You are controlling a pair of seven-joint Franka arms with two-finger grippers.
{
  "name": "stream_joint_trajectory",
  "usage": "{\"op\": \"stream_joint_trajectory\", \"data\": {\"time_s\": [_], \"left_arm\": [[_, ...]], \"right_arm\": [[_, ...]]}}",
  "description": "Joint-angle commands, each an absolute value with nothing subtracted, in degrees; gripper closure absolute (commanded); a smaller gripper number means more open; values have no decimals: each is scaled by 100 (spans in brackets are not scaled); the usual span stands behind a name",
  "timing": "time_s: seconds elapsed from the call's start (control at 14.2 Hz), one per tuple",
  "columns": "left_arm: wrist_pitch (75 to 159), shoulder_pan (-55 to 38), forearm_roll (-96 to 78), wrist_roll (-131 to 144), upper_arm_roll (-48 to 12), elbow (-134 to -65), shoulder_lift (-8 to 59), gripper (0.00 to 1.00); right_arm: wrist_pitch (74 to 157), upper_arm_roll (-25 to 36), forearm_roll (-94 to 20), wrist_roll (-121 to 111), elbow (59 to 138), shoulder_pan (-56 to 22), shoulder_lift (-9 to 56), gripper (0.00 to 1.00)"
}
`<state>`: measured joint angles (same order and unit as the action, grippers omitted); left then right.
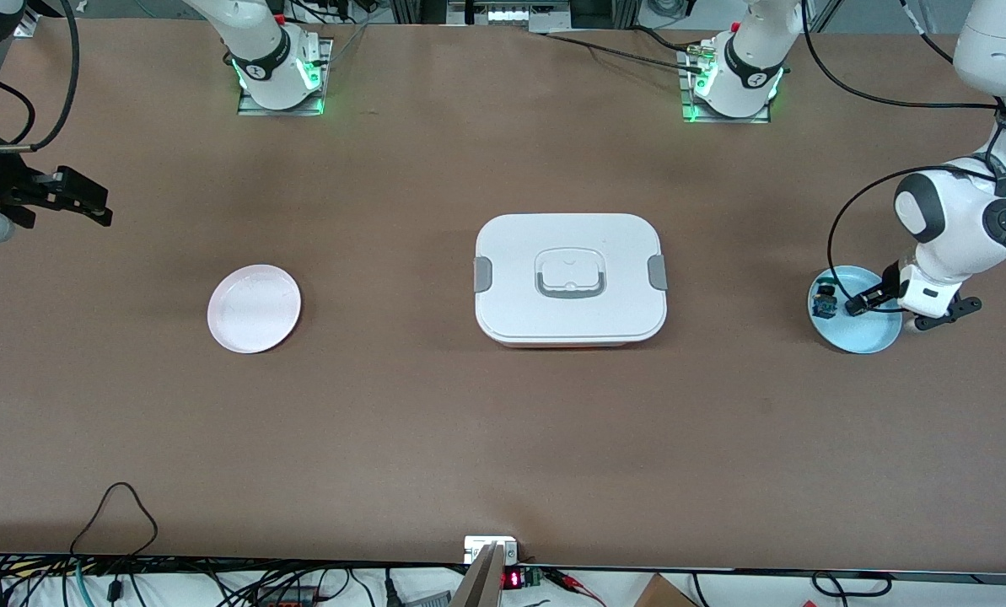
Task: Transfer orange switch to right arm and place
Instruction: 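Lift the switch with the left gripper while the right gripper approaches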
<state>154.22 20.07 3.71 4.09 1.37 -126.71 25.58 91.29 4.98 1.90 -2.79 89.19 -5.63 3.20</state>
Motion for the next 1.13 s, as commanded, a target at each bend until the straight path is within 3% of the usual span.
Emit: {"op": "stream_joint_trajectory", "data": {"time_s": [0.0, 0.21, 0.57, 1.06], "left_arm": [[15163, 2039, 466, 186, 44, -12613, 2243, 60], [14486, 2030, 475, -427, 0, -12411, 1856, 60], [14273, 2030, 475, -2413, -53, -12024, 1529, 60], [13809, 2083, -67, -3252, -886, -11698, 1319, 60]], "right_arm": [[9114, 483, 220, -307, 8886, -624, 316, 0], [9105, 483, 185, -247, 8877, -624, 316, 0], [9097, 483, 185, -237, 8877, -624, 316, 0], [9114, 483, 220, -255, 8877, -633, 316, 0]]}}
